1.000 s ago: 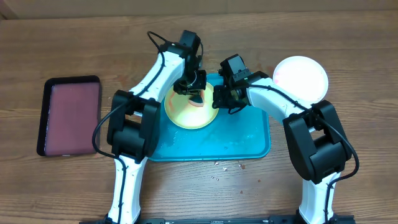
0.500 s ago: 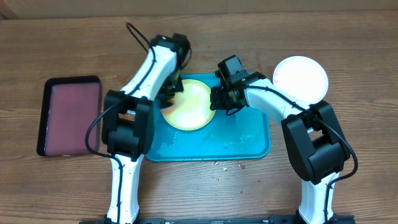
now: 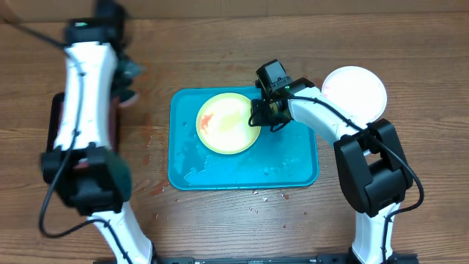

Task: Clean dirty plates on tray and stack at the side
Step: 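Return the sponge to the water tray and release it, left gripper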

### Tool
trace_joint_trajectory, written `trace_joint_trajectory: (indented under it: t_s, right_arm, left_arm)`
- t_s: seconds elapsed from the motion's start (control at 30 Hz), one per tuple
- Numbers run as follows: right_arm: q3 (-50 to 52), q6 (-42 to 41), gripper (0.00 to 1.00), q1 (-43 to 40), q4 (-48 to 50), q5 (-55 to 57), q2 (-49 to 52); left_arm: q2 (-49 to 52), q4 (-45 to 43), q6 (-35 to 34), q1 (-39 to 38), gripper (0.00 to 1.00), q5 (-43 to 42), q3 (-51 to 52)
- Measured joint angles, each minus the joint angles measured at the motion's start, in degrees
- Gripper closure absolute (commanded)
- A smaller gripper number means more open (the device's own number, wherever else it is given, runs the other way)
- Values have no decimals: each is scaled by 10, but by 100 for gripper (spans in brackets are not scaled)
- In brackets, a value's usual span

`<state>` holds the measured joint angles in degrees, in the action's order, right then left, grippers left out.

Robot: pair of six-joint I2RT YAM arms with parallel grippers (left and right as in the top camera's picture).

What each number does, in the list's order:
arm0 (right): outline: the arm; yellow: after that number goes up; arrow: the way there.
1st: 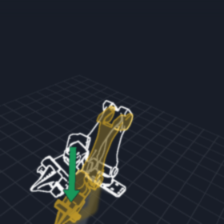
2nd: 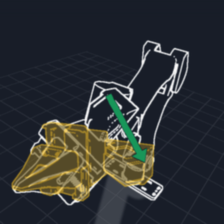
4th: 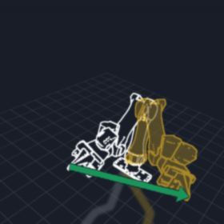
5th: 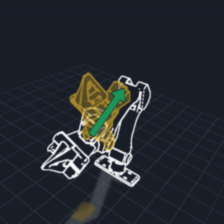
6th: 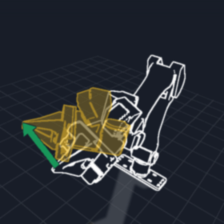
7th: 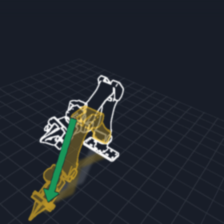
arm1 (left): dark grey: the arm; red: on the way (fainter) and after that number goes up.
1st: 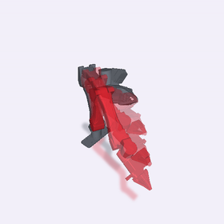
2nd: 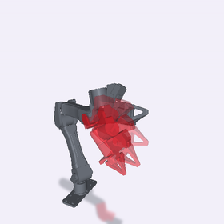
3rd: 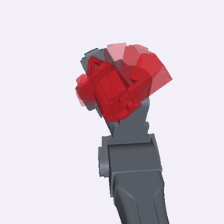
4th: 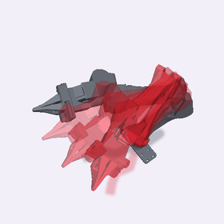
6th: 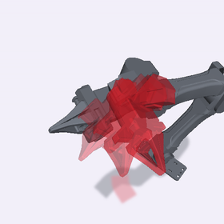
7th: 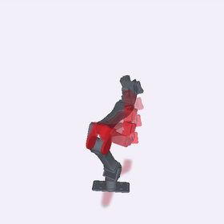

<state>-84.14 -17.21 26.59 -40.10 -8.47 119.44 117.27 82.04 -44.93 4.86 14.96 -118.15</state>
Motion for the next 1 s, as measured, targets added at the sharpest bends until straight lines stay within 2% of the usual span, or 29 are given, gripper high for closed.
trace_joint_trajectory:
  t_s: [0.13, 0.27, 0.4, 0.47, 0.5, 0.53, 0.57, 0.63, 0.9, 1.0]
  right_arm:
    - [-3, 5, 96, 17, 7, 19, 0]
    - [-3, 6, 96, 31, 8, 26, 0]
    - [-3, 7, 96, 36, 9, 28, 0]
    - [-3, 7, 96, 36, 9, 29, 0]
    - [-3, 7, 96, 36, 9, 29, 0]
    - [-3, 7, 96, 35, 9, 29, 0]
    - [-3, 7, 96, 36, 9, 29, 0]
    - [-3, 7, 96, 36, 9, 29, 0]
    - [-3, 7, 96, 36, -12, 29, 0]
    - [-3, 7, 96, 36, -14, 29, 0]
  left_arm:
    - [-9, 1, 0, 78, 95, -4, 9]
    - [-9, -54, 6, 147, 96, -16, 61]
    - [-7, -149, 74, 198, 96, -82, 133]
    - [-7, -175, 104, 207, 95, -112, 159]
    - [-7, -181, 114, 209, 89, -122, 166]
    - [-7, -187, 131, 209, 87, -136, 174]
    - [-6, -191, 141, 208, 87, -145, 178]
    - [-6, -195, 157, 207, 95, -156, 181]
    - [-6, -198, 180, 210, 96, -156, 183]
    - [-6, -204, 182, 214, 84, -140, 196]
